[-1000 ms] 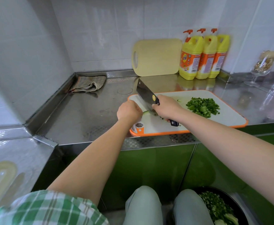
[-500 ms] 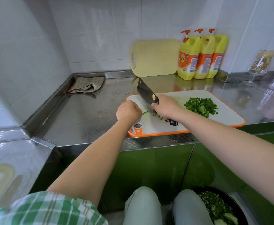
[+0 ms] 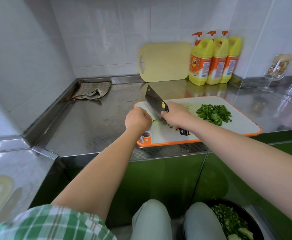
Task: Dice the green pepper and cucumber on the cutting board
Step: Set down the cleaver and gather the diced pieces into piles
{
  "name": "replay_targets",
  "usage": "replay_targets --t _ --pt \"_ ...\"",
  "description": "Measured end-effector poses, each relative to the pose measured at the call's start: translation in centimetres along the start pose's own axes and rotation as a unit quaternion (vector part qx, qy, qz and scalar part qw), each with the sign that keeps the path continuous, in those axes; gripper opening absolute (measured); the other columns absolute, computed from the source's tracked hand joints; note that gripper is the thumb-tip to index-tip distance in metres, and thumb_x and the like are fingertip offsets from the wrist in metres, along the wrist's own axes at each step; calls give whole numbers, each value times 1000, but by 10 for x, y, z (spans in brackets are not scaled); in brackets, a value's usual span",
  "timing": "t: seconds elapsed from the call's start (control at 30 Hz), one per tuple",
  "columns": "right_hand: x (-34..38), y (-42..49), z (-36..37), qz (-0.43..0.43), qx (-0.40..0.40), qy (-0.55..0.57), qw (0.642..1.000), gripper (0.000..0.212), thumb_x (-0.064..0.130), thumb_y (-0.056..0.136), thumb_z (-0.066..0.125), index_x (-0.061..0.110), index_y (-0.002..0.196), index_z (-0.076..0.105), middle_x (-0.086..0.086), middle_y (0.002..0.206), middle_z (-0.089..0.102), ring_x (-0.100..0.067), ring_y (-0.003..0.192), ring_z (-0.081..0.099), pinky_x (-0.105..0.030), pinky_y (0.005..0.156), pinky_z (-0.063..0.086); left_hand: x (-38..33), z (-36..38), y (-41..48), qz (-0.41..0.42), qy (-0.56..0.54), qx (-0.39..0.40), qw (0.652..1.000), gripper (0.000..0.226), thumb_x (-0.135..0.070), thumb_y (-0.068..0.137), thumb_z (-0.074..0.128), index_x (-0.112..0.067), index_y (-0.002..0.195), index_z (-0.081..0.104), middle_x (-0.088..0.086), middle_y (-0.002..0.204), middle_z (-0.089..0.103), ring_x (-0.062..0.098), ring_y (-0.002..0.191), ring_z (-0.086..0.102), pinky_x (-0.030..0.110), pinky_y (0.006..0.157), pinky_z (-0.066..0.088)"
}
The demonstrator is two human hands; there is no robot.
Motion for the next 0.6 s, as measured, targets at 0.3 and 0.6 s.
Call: replay_targets --t 0.3,0.6 --pt "0 0 7 15 35 -16 999 10 19 96 43 10 94 47 -8 58 55 -23 39 50 -24 44 39 -4 -2 -3 -1 -4 4 1000 19 -10 76 61 -23 74 75 -5 88 72 21 83 66 28 70 55" --pt "1 -8 -5 -10 27 2 1000 21 20 97 44 14 77 42 -6 59 51 -23 43 49 -25 43 35 -7 -4 -6 -9 -26 -5 1000 13 -14 78 68 -26 80 71 -7 94 70 18 89 65 26 71 52"
Point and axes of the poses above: each hand's wrist, its own y-axis towards the middle knuckle, its own z-axis out of the palm, x = y × z, the point moved 1 cm from there along y, towards the middle knuckle
